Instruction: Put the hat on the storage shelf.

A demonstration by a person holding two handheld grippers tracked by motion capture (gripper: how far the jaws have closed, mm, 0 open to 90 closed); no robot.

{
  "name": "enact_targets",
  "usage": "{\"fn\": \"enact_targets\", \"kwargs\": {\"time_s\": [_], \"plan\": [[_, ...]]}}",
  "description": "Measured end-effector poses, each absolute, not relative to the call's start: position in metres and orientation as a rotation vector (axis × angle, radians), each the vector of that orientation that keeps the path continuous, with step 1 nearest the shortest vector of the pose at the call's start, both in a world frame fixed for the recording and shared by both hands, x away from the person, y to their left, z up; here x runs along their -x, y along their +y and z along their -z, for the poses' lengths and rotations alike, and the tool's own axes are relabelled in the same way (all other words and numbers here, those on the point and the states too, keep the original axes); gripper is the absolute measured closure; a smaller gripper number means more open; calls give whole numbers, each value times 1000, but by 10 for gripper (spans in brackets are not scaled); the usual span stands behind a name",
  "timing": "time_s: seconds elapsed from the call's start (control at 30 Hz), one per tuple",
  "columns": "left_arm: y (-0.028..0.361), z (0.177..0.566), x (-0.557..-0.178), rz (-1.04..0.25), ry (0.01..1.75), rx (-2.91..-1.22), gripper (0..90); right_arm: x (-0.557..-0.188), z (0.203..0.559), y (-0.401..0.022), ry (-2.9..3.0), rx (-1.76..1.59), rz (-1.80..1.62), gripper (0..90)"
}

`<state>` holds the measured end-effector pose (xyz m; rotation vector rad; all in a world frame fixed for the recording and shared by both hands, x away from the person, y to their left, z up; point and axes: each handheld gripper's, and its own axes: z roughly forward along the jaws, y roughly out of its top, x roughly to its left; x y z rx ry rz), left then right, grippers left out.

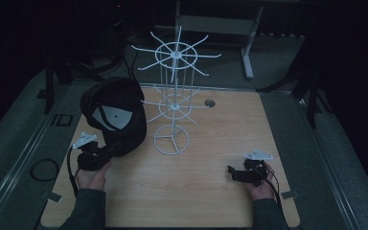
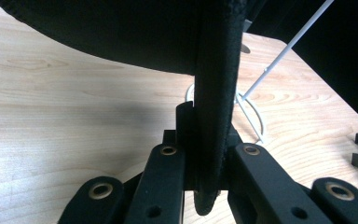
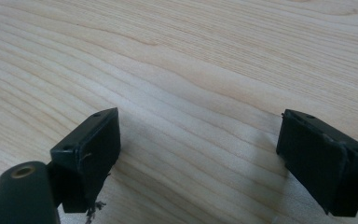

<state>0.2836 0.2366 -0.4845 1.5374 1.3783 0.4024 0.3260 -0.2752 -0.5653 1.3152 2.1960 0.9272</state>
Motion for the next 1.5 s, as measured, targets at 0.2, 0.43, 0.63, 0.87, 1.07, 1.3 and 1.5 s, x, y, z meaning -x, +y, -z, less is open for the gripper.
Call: {"fn": "enact_targets", "kwargs": {"time_s": [0.2,0.43,0.63,0.87,1.07,1.3,1.5], "plan": [[238,481,-284,-415,1376,-1536,865,-326,565,-275,2196,-1315,-926,132],[237,475,-283,-426,1371,-1533,865,-326,565,-275,2196,-1315,-927,132],[236,469,-283,-444,1358,-1533,866,-326,565,-275,2195,-1316,-927,132],[236,464,-282,-459,1353,-1527,865,-326,565,-275,2195,-1315,-928,132],[236,459,-280,-479,1344,-1532,865,-326,565,-275,2195,-1315,-927,132],[235,454,-280,-495,1334,-1530,866,-326,565,-275,2195,-1311,-928,132],[233,450,-279,-505,1324,-1535,866,-326,565,-275,2195,-1312,-928,132]]}}
